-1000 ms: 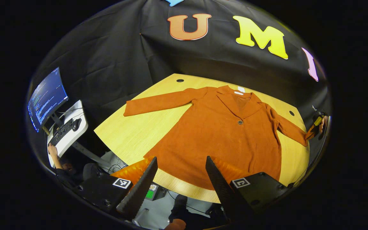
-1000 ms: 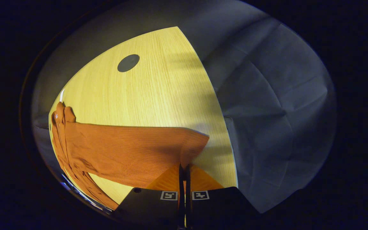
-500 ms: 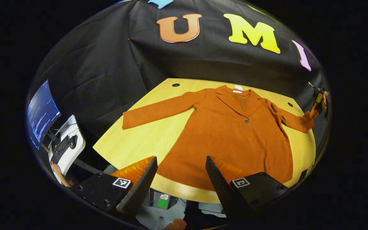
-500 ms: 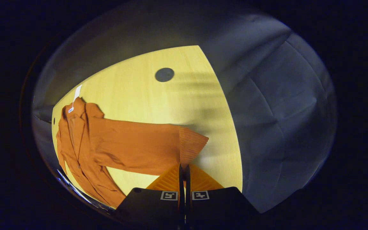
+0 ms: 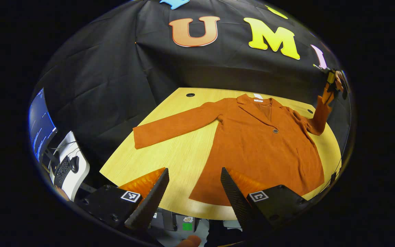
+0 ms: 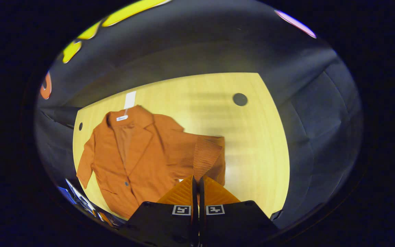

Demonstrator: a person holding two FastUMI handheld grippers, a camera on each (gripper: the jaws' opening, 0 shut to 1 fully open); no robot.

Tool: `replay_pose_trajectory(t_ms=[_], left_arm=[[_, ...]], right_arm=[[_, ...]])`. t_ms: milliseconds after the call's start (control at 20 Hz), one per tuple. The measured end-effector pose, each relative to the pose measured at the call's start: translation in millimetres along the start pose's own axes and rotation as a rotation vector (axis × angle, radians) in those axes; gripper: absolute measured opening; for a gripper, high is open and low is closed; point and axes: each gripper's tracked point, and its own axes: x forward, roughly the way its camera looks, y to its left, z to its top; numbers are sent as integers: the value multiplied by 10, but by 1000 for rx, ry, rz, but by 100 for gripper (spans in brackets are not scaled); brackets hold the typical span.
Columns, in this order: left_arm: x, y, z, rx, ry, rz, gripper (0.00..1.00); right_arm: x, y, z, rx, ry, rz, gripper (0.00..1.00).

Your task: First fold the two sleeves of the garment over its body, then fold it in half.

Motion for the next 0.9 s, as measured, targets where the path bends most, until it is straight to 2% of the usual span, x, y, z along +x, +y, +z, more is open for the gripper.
replay_pose_trajectory(t_ms=[50, 250, 450, 600, 900], left_arm=[[29, 70, 8, -3, -10, 2, 99], [80, 134, -248, -42, 71, -38, 99], [95, 241, -375, -42, 71, -65, 98], [68, 478, -480, -61, 80, -26, 99], [-45, 786, -574, -143, 85, 34, 99]], right_arm=[[-11, 237, 7, -19, 0, 5, 1], [99, 1275, -148, -89, 28, 49, 1], [301, 2270, -296, -179, 39, 79, 1], [504, 2952, -484, -234, 76, 115, 1], [934, 3911, -816, -333, 132, 143, 1]])
